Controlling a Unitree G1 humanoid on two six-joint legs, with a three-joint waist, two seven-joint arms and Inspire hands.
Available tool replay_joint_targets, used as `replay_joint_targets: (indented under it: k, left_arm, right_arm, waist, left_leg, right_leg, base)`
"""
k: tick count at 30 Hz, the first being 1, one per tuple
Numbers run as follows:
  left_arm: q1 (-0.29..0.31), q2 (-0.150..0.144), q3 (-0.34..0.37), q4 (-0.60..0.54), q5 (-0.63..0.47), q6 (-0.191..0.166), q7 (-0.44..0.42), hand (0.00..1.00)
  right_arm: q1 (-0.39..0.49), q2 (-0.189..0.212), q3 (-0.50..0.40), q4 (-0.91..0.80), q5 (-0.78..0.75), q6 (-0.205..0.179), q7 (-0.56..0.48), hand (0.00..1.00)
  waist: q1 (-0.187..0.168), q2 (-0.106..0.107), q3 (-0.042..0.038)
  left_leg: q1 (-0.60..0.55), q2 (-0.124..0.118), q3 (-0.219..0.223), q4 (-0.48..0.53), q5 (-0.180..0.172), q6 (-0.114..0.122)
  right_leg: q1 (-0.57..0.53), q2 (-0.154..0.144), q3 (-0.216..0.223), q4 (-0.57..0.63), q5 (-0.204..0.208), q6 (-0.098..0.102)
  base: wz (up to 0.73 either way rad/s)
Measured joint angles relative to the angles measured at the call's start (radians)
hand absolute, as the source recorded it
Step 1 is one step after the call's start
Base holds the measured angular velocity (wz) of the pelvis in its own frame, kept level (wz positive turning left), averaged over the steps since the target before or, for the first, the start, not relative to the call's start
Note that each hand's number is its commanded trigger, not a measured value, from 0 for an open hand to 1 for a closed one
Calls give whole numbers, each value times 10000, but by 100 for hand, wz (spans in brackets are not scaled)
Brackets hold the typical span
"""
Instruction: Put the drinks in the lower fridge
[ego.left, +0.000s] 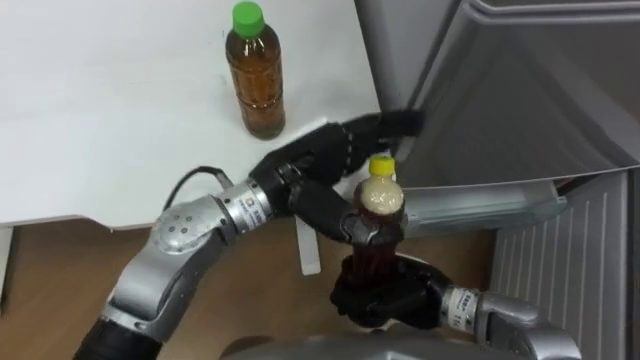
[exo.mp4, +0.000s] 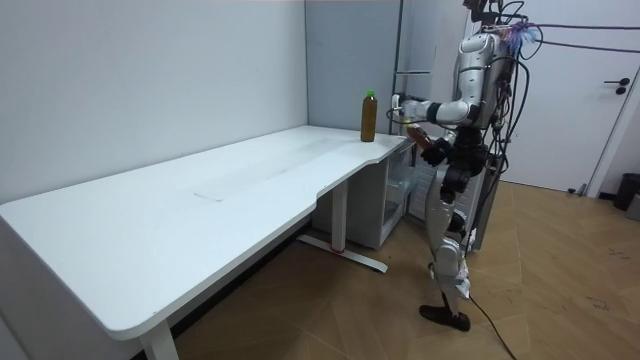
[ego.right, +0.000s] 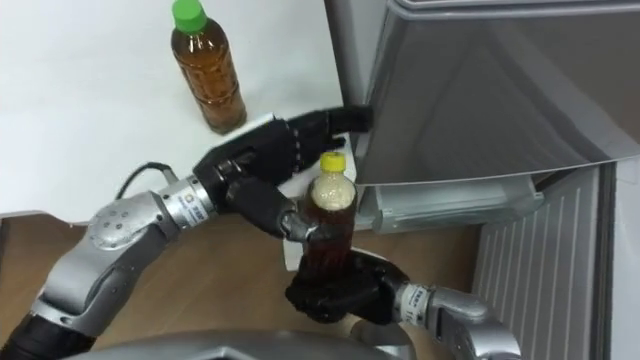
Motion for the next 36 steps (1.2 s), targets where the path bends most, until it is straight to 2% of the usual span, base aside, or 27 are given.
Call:
replay_joint_targets:
  k: [3, 5, 8, 11, 13, 15, 16, 18, 20, 22, 25, 26, 27, 29, 31, 33, 36]
  left_arm:
    - [-179, -214, 99, -688, -681, -192, 73, 0]
    - [-386, -215, 238, -1101, -1128, -255, 89, 0]
    - [-714, -290, 769, -1346, -1736, -403, 92, 0]
    - [-1079, -457, 1376, -1712, -1955, -559, 147, 0]
    - [-1287, -639, 2058, -2200, -2069, -659, 234, 0]
    - [-1374, -643, 2580, -2540, -2148, -830, 329, 0]
    - [-1374, -605, 2867, -2710, -2148, -975, 424, 0]
    - [-1380, -557, 3322, -2985, -2140, -1077, 556, 0]
    - [-1468, -586, 4038, -3232, -2096, -1086, 665, 0]
    - [-1645, -635, 5025, -3478, -2117, -1157, 1226, 0]
    - [-1719, -663, 5959, -3857, -2122, -1282, 1978, 0]
    - [-1718, -690, 6138, -3891, -2106, -1319, 2067, 0]
    - [-1718, -804, 6533, -3976, -2054, -1352, 2258, 0]
    - [-1719, -894, 7287, -4056, -1855, -1435, 2659, 0]
    - [-1734, -894, 8207, -4044, -1866, -1658, 3538, 0]
    - [-1731, -893, 8818, -4043, -1809, -1854, 4239, 0]
    - [-1726, -892, 9770, -4016, -1071, -2168, 5623, 0]
  right_arm:
    - [107, 36, -216, 241, -2, -3, -46, 100]
    - [197, 45, -402, 320, 6, -20, -84, 100]
    - [307, 162, -913, 745, 147, -45, -57, 100]
    - [257, 362, -1386, 1289, 405, -60, -6, 100]
    - [241, 638, -2077, 1801, 699, -75, 116, 100]
    - [251, 755, -2514, 2177, 1036, -96, 124, 100]
    - [257, 821, -2747, 2477, 1327, -172, 133, 100]
    - [230, 860, -3112, 3042, 1683, -285, 145, 100]
    - [230, 989, -3832, 3539, 1724, -367, 171, 100]
    - [259, 1000, -4637, 4157, 1782, -384, 101, 100]
    - [387, 983, -5274, 4766, 2025, -388, -8, 100]
    - [422, 983, -5459, 4944, 2027, -391, -7, 100]
    - [526, 986, -5795, 5220, 2016, -399, -50, 100]
    - [779, 1025, -6143, 5379, 2024, -474, -194, 100]
    - [1022, 1063, -6399, 5686, 2197, -526, -389, 100]
    - [1023, 1077, -6505, 6042, 2548, -562, -550, 100]
    - [1095, 1072, -6597, 6224, 2679, -564, -1071, 100]
  waist:
    - [-1, 1, -4]
    - [45, 47, -6]
    - [49, 205, -76]
    - [54, 218, -79]
    - [44, 186, -91]
    - [59, 156, -73]
    - [59, 156, -84]
    - [87, 121, -131]
    - [103, 100, -138]
    - [123, 117, -155]
    - [171, 119, -165]
    - [245, 138, -198]
    - [354, 145, -277]
    - [501, 187, -298]
    - [723, 232, -300]
    - [937, 250, -296]
    - [1257, 257, -315]
  left_leg:
    - [-32, 0, -25, 9, -1, 1]
    - [-36, 17, -30, -12, -2, -1]
    - [39, 20, -35, -12, -2, -2]
    - [105, 16, -49, -102, -2, -2]
    - [115, 14, -63, -128, -1, -3]
    - [186, 9, -83, -133, 1, -4]
    - [255, 8, -95, -137, 4, -6]
    - [249, -3, -101, -141, 3, -5]
    - [231, 7, -109, -128, 3, -5]
    - [259, 15, -110, -143, 2, -7]
    - [408, 15, -103, -191, 2, -7]
    - [448, 14, -87, -227, 2, -8]
    - [542, 11, -80, -304, 2, -10]
    - [734, 16, -84, -341, 0, -15]
    - [941, 30, -50, -365, -8, -29]
    - [941, 31, -78, -377, -16, -42]
    - [958, 51, -101, -386, -25, -70]
  right_leg:
    - [12, 0, -14, -6, 0, 0]
    - [18, 5, -21, -4, 0, 0]
    - [84, 8, -23, -8, 0, -1]
    - [162, 8, -45, -35, -1, 1]
    - [178, 7, -49, -45, -2, 2]
    - [240, 7, -42, -55, -12, 17]
    - [323, 8, -41, -99, -19, 26]
    - [357, 8, -33, -192, -19, 26]
    - [351, 15, -46, -198, -19, 25]
    - [383, 24, -46, -209, -24, 24]
    - [486, 30, -21, -208, -59, 24]
    - [504, 30, -17, -205, -73, 27]
    - [552, 31, -14, -204, -89, 29]
    - [737, 36, -36, -212, -132, 31]
    - [912, 46, -42, -204, -175, 16]
    - [921, 62, -29, -210, -190, 1]
    - [966, 79, -43, -226, -204, -20]
  base:
    - [3]
    - [2]
    - [0]
    - [0]
    - [0]
    - [4]
    - [3]
    - [0]
    - [0]
    - [0]
    - [-1]
    - [-4]
    - [0]
    - [0]
    - [-2]
    - [0]
    - [2]
